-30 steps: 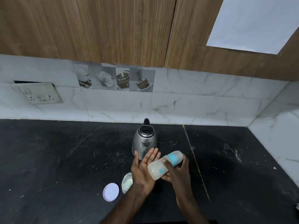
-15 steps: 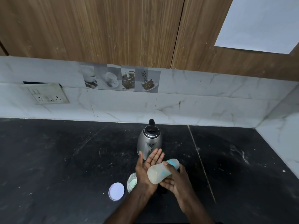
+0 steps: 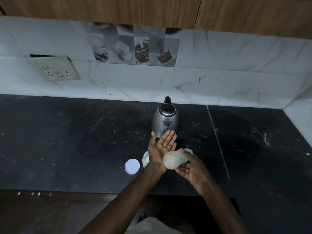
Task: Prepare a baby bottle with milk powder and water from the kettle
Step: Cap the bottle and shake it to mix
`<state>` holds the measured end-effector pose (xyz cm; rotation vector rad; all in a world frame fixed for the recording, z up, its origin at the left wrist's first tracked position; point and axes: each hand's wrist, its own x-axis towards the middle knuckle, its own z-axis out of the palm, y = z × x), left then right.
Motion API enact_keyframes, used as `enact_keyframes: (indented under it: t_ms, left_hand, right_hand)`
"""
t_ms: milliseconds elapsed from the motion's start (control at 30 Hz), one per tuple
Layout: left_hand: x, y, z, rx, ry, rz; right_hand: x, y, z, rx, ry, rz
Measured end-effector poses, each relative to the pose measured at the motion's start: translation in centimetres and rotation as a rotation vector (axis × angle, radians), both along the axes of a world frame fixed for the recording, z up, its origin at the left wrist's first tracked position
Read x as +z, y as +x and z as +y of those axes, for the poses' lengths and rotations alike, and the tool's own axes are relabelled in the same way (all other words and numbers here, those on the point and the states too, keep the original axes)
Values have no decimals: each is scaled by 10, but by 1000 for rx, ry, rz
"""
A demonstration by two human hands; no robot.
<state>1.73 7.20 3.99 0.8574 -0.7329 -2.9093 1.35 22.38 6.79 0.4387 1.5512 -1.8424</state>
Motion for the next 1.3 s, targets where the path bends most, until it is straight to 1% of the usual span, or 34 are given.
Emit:
enact_keyframes:
  t_ms: [233,333,467,633,767,967,1167,1233,1300]
  left_hand:
    - [-3,-3,6,-19,-26,11]
    - [-4,-4,8,-20,-28,13]
    - [-6,-3,8,-14,-20,1]
    - [-8,-3,8,-1,-17,7]
    - [-11,-2,8,-3,-5,8]
    - [-12,0,7,-3,8,6]
    - [-16,-2,3,17,16,29]
    - [-19,-2,-2,40,-22,6]
    - [-23,0,-10,70,-102,-52]
  right_hand:
    - [-1,-4,6,-17,22,28]
    - [0,-5,11,-28,48,100]
    - [6,-8,18,-2,139,298]
    - [4,-16,25,89,396,625]
    - [-2,-17,28,158,516,781]
    - [-18,-16,22,205,664,859]
    - [-42,-20,14,197,763,854]
    - [-51,-22,12,223,797,856]
    - [-58,-23,9,259,829,853]
